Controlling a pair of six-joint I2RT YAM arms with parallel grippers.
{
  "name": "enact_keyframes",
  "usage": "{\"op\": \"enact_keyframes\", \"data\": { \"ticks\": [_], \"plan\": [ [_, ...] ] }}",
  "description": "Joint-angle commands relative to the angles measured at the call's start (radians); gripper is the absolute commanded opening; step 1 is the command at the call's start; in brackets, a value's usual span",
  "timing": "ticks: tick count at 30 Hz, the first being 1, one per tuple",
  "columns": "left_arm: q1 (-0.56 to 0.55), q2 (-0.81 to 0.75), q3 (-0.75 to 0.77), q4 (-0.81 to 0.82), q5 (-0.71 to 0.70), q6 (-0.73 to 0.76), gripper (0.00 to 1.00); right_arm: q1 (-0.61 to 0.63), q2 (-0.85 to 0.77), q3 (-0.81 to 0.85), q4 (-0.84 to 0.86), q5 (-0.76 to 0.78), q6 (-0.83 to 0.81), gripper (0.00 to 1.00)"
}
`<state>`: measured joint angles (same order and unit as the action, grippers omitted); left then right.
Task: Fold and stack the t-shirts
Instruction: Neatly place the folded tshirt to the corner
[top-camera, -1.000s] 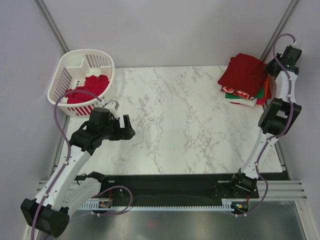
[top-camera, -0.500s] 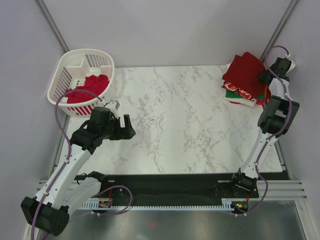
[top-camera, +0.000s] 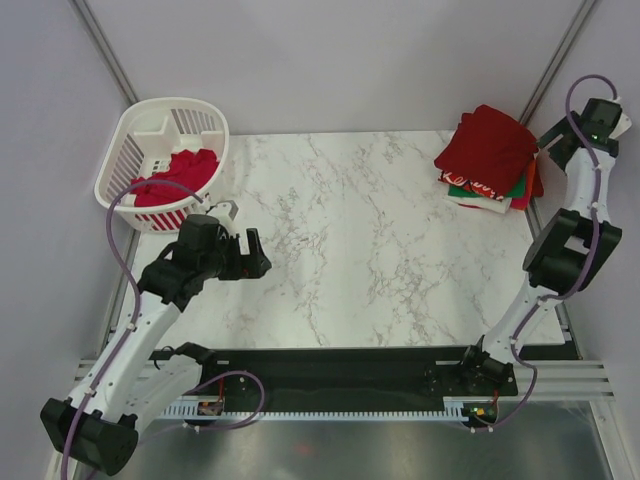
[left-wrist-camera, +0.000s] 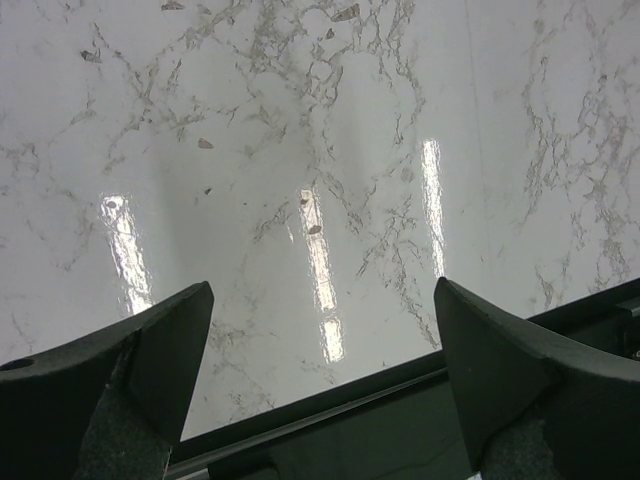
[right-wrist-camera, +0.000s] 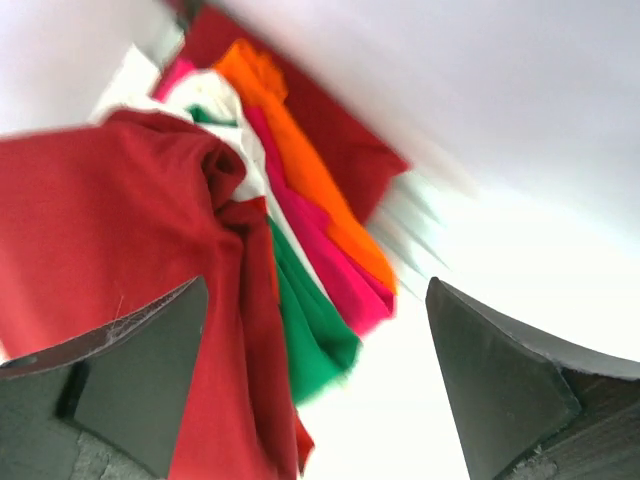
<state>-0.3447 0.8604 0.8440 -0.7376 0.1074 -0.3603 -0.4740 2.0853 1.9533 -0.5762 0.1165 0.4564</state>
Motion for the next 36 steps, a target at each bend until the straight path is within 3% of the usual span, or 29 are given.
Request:
{"op": "enact_keyframes", "data": {
  "ticks": [1, 5, 9, 14, 17, 18, 19, 21, 22, 25, 28, 31, 34, 36],
  "plan": [
    [-0.004, -0.032, -0.003, 0.035, 0.003, -0.026, 0.99, -0.13, -0.262, 0.044, 0.01, 0.207, 0.065, 0.98],
    [-0.004, -0.044, -0.003, 0.035, 0.002, -0.026, 0.99, -0.132, -0.415, 0.012, 0.028, 0.215, 0.057, 0.98],
    [-0.005, -0.058, -0.003, 0.035, -0.002, -0.025, 0.99, -0.132, -0.545, -0.068, 0.1, 0.071, 0.076, 0.98],
    [-0.004, -0.063, 0.0, 0.035, 0.002, -0.023, 0.99, -0.124, -0.675, -0.276, 0.309, -0.414, 0.201, 0.98],
    [-0.005, -0.058, -0.002, 0.035, 0.003, -0.023, 0.99, -0.007, -0.718, -0.43, 0.454, -0.546, 0.243, 0.98],
    [-0.004, -0.055, -0.002, 0.035, 0.002, -0.023, 0.99, 0.061, -0.744, -0.506, 0.476, -0.535, 0.222, 0.98],
    [-0.004, -0.054, -0.002, 0.035, 0.003, -0.023, 0.99, 0.231, -0.751, -0.533, 0.486, -0.516, 0.175, 0.98],
    [-0.004, -0.052, -0.002, 0.034, -0.002, -0.022, 0.99, 0.427, -0.746, -0.571, 0.426, -0.456, 0.028, 0.98],
    [-0.004, -0.052, -0.002, 0.035, -0.006, -0.025, 0.99, 0.613, -0.729, -0.585, 0.396, -0.367, -0.01, 0.98],
    [-0.004, -0.05, -0.002, 0.035, -0.02, -0.023, 1.0, 0.885, -0.703, -0.674, 0.316, -0.177, -0.102, 0.98],
    [-0.002, -0.043, 0.004, 0.035, -0.014, -0.006, 1.0, 0.994, -0.706, -0.795, 0.289, -0.037, -0.102, 0.98],
    [-0.002, -0.043, 0.029, 0.035, 0.02, 0.023, 1.0, 1.021, -0.74, -0.875, 0.289, -0.051, -0.067, 0.98],
    [-0.002, -0.07, 0.065, 0.033, -0.086, 0.024, 1.0, 1.092, -0.824, -0.977, 0.312, -0.037, -0.038, 0.98],
    [-0.002, -0.138, 0.066, 0.041, -0.277, -0.082, 1.0, 1.135, -0.899, -1.098, 0.378, -0.025, -0.01, 0.98]
  ]
}}
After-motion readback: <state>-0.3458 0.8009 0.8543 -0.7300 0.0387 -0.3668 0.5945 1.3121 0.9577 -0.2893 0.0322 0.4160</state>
